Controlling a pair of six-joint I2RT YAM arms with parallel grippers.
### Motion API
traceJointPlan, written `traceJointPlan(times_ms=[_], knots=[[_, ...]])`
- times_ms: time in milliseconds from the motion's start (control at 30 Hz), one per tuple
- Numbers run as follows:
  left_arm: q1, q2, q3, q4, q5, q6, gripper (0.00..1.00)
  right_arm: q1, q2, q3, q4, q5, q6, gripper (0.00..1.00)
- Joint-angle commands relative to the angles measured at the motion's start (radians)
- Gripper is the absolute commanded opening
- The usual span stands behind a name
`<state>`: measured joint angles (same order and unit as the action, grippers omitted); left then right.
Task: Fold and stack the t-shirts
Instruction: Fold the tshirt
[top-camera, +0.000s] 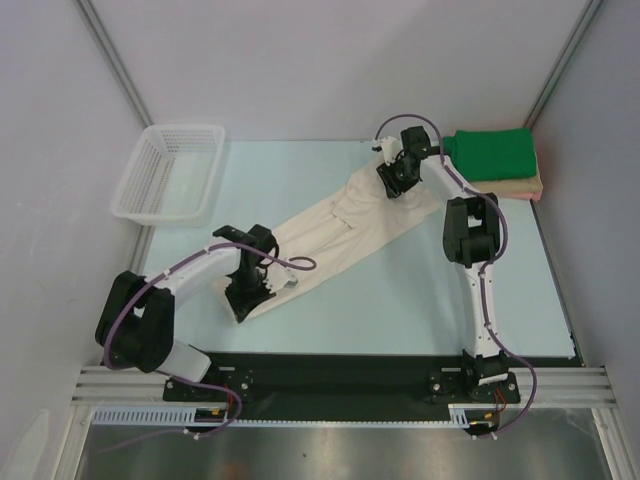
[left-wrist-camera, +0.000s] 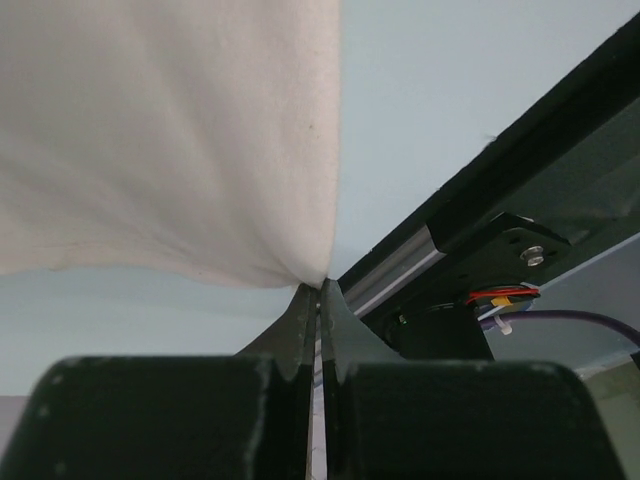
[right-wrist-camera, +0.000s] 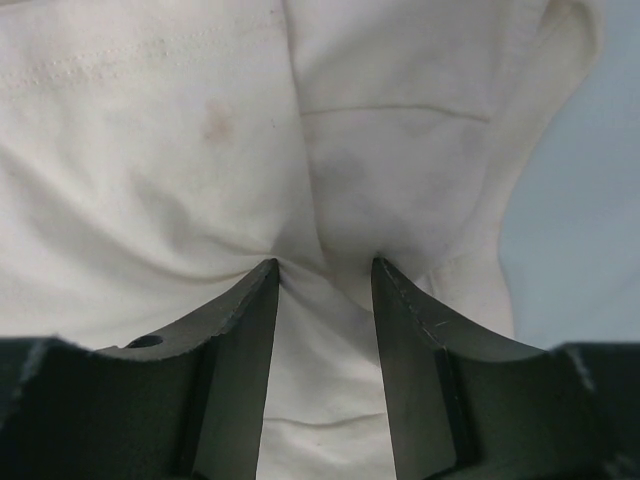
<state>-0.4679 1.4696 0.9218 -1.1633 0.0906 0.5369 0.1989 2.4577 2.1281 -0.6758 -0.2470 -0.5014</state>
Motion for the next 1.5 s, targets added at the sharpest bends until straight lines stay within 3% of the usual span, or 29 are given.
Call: traceJointPlan(times_ms=[0,300,400,600,1000,1300,1467], knots=[[-0.035,-0.037,0.029,-0.056,0.038,-0.018,0.00,0.037,0.113,0.061,0.058,0.049,-0.020,0.48],[-0.193,0.058,0.127,-0.059,0.107,-0.055,0.00,0.066,0.276,0.329,0.136,0.068,-0.009,0.54],[-0.335,0.113,0.192,-0.050,0.136,-0.067,0.00,0.085,0.323,0.414,0.177,0.086,-0.023,0.56],[-0.503,0.317,0.348,-0.016,0.256,-0.092,0.00,0.112,0.380,0.504,0.292,0.078,-0.016,0.62],[-0.656,0.609,0.712,-0.053,0.337,-0.112,0.00,0.112,0.400,0.501,0.499,0.032,-0.011,0.69],[-0.732,0.756,0.935,-0.070,0.345,-0.127,0.01,0.088,0.328,0.477,0.472,0.032,0.082,0.75],[-0.782,0.770,1.051,-0.062,0.295,-0.146,0.27,0.066,0.118,0.389,0.466,0.093,0.086,0.81]])
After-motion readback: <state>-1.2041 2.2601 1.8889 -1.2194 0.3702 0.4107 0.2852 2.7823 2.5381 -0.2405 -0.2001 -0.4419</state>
